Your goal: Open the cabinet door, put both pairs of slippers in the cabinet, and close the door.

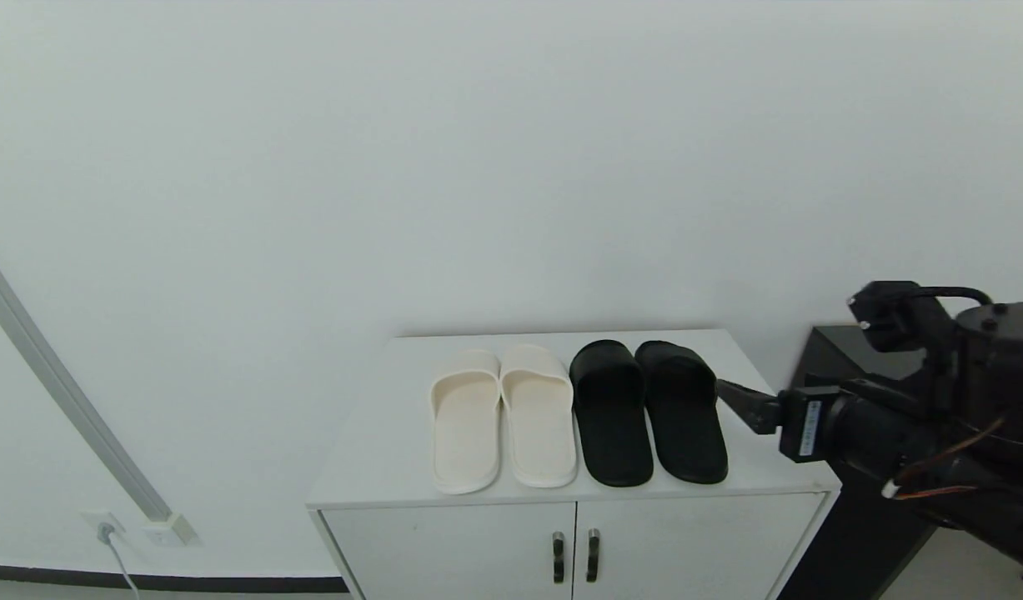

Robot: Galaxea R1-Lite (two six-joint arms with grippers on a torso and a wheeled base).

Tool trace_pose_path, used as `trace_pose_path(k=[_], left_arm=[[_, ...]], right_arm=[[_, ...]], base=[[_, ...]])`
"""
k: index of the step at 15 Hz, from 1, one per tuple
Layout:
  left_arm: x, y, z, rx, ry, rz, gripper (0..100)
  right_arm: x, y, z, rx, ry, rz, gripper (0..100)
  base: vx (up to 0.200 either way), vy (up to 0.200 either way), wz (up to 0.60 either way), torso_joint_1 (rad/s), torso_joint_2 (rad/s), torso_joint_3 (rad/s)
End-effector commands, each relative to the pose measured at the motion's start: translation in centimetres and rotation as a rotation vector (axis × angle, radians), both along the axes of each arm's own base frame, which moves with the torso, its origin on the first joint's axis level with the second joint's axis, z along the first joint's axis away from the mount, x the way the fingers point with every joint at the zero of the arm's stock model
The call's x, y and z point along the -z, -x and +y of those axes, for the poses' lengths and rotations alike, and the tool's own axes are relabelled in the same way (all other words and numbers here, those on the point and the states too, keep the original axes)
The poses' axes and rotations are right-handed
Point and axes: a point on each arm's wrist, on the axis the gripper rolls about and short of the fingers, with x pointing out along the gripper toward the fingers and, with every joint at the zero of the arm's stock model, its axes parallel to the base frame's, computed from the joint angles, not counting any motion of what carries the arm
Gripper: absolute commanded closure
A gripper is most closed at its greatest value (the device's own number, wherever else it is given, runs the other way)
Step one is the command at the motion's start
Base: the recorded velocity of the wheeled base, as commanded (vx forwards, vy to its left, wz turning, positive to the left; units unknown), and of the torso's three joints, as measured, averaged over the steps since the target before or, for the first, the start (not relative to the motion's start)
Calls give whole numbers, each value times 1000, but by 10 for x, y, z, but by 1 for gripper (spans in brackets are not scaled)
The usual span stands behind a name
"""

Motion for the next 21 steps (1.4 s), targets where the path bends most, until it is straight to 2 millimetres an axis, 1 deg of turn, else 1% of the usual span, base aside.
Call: trace_pose_path(k=[1,2,3,4,7,9,12,14,16,17,21], left_arm=[[0,0,0,0,0,2,100],[0,0,0,-1,0,2,100],[0,0,0,-1,0,2,100],[0,0,0,-1,0,2,100],[0,0,0,0,0,2,100],[0,0,0,0,0,2,100],[0,0,0,0,0,2,100],[0,0,0,0,0,2,100],[0,0,0,0,0,2,100],[0,0,0,0,0,2,100],[0,0,0,0,0,2,100]], right_arm=[[16,-20,36,1,30,38,0],[18,-23,40,10,31,38,0],[24,-36,50,52,35,19,0],[28,-41,54,83,43,9,0],[39,-51,64,104,56,4,0],[55,-58,71,103,85,32,0],[75,-82,80,120,99,15,0],[82,-102,86,135,93,-14,0],[87,-117,93,141,92,-21,0],[89,-122,94,143,90,-21,0],[97,-132,93,130,88,-8,0]], base=[[0,0,0,0,0,0],[0,0,0,0,0,0],[0,0,0,0,0,0],[0,0,0,0,0,0],[0,0,0,0,0,0],[0,0,0,0,0,0],[0,0,0,0,0,0],[0,0,0,0,0,0],[0,0,0,0,0,0],[0,0,0,0,0,0],[0,0,0,0,0,0]])
